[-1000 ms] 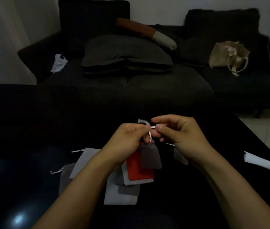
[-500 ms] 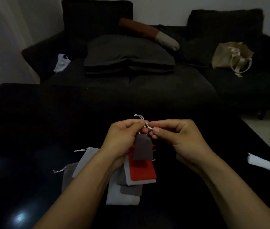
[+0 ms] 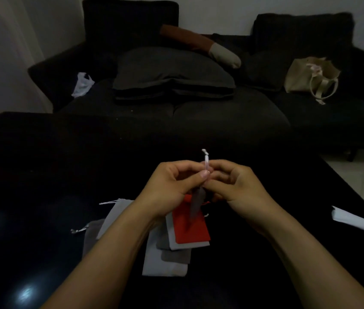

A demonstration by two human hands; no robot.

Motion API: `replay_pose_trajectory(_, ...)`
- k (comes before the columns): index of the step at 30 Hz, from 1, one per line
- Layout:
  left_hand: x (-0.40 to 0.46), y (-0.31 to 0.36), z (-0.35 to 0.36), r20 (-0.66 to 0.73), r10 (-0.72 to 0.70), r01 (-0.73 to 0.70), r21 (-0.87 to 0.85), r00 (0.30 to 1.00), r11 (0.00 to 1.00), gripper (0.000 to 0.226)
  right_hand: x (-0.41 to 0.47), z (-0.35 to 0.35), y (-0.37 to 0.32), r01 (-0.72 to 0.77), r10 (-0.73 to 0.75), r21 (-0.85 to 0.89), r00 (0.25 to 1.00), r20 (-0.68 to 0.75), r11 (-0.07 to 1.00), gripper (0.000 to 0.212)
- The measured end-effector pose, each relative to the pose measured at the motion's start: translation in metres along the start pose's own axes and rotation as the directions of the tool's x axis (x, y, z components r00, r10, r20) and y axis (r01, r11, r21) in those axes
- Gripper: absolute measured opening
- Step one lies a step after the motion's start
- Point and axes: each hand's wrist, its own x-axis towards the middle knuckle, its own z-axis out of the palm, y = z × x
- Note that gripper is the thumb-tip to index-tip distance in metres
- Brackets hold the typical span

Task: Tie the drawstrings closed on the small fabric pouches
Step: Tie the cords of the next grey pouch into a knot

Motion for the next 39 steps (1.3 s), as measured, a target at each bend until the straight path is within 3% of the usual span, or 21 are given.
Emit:
replay_pose_trajectory(5,0.000,0.000,-0.003,-0.055,0.209,-0.194,0.200,0.976,0.960,0.015,-0.002,0.009,-0.001,0.073,-0.076,-0.077,0.996,-0.037,0.994,0.012)
replay_pose_trajectory(8,-0.001,-0.003,0.000,-0.098,0.327,-0.277,0.340,0.940,0.899,0.014,-0.002,0.014,0.002,0.051,-0.061,-0.090,0.992,-0.109,0.995,0.015)
replay_pose_trajectory(10,-0.002,-0.002,0.002,-0.096,0.402,-0.328,0.423,0.911,0.845,0.014,-0.003,0.018,0.003,0.006,-0.008,-0.013,0.991,-0.137,1.000,0.016)
replay_pose_trajectory(13,-0.001,0.001,0.004,-0.110,0.474,-0.372,0.478,0.874,0.796,0.016,-0.003,0.022,0.003,-0.091,0.107,0.211,0.992,-0.064,0.973,0.022)
replay_pose_trajectory(17,-0.001,0.001,0.006,-0.152,0.458,-0.345,0.465,0.876,0.815,0.015,0.001,0.018,-0.001,-0.199,0.191,0.442,0.980,0.062,0.875,0.031)
replay_pose_trajectory(24,-0.001,0.002,0.015,-0.126,0.467,-0.384,0.406,0.875,0.829,0.013,0.003,0.015,-0.001,-0.236,0.266,0.665,0.962,0.057,0.709,0.028)
replay_pose_trajectory(29,-0.001,-0.001,0.019,-0.107,0.400,-0.358,0.282,0.910,0.890,0.014,0.002,0.017,0.000,-0.262,0.318,0.705,0.946,0.054,0.659,0.027)
replay_pose_trajectory(32,0.000,-0.003,0.021,-0.205,0.351,-0.319,0.174,0.914,0.932,0.013,0.003,0.020,-0.002,-0.233,0.339,0.740,0.941,0.008,0.630,0.038)
replay_pose_trajectory(34,0.000,0.000,0.024,-0.275,0.182,-0.222,-0.121,0.944,0.968,0.014,0.004,0.020,-0.004,-0.192,0.340,0.758,0.939,-0.041,0.623,0.033)
replay_pose_trajectory(36,0.002,0.005,0.026,-0.228,0.009,-0.123,-0.494,0.974,0.861,0.023,0.007,0.017,-0.006,-0.151,0.351,0.794,0.933,-0.084,0.590,0.019)
replay_pose_trajectory(39,0.006,0.010,0.018,-0.239,-0.129,-0.064,-0.662,0.962,0.747,0.027,0.010,0.007,-0.012,-0.088,0.346,0.864,0.932,-0.104,0.497,0.018)
